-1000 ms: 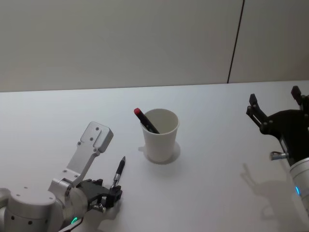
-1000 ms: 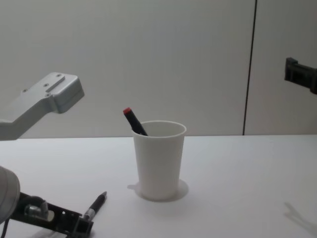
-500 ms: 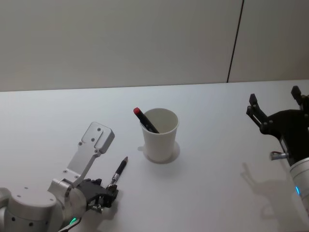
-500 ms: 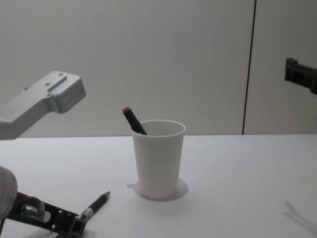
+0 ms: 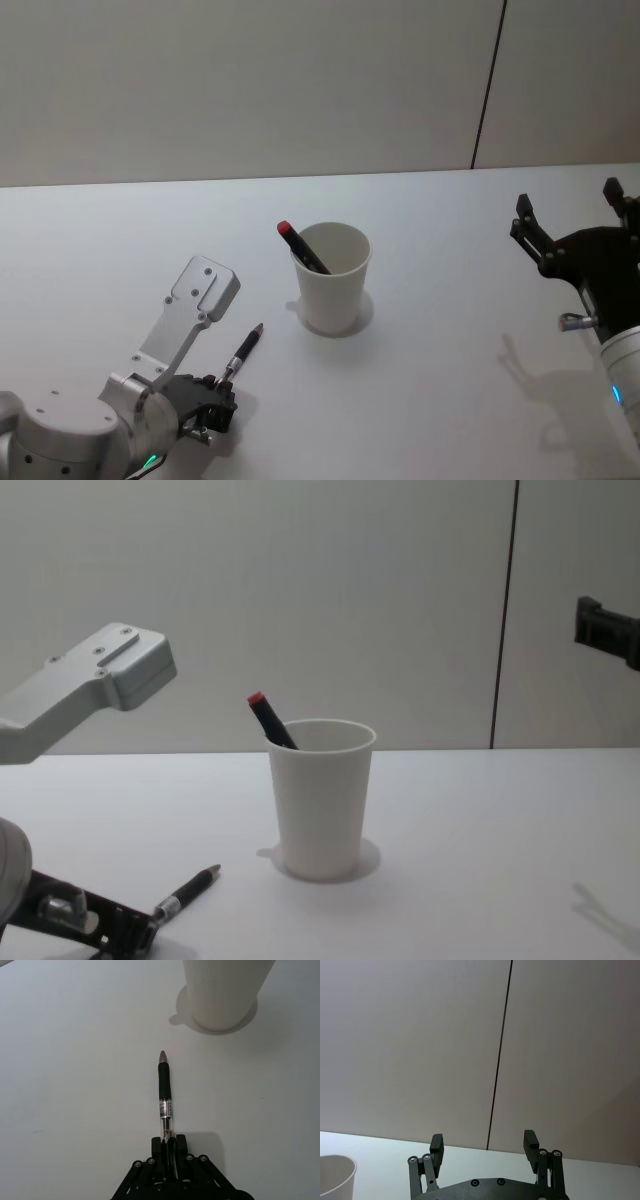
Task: Place the pen into the pen holder.
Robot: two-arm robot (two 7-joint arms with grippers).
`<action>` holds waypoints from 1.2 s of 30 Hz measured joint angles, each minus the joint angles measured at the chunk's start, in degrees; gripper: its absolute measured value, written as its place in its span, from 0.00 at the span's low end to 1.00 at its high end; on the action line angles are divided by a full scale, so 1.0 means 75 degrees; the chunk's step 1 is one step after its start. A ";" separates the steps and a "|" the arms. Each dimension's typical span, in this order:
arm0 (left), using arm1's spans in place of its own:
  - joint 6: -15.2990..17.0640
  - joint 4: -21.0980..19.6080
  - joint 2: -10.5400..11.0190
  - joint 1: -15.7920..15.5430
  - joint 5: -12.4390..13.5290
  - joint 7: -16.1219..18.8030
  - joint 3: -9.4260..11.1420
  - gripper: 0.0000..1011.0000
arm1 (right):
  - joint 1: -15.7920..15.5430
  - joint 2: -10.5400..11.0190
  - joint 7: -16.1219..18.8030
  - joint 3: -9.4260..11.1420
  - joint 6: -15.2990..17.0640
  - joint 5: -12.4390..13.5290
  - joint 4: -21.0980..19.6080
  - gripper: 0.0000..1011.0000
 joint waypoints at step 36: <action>-0.2208 -0.0516 -0.0030 0.0518 0.0368 0.0926 -0.0449 0.17 | 0.0000 0.0000 0.0000 0.0000 0.0001 0.0000 0.0000 0.99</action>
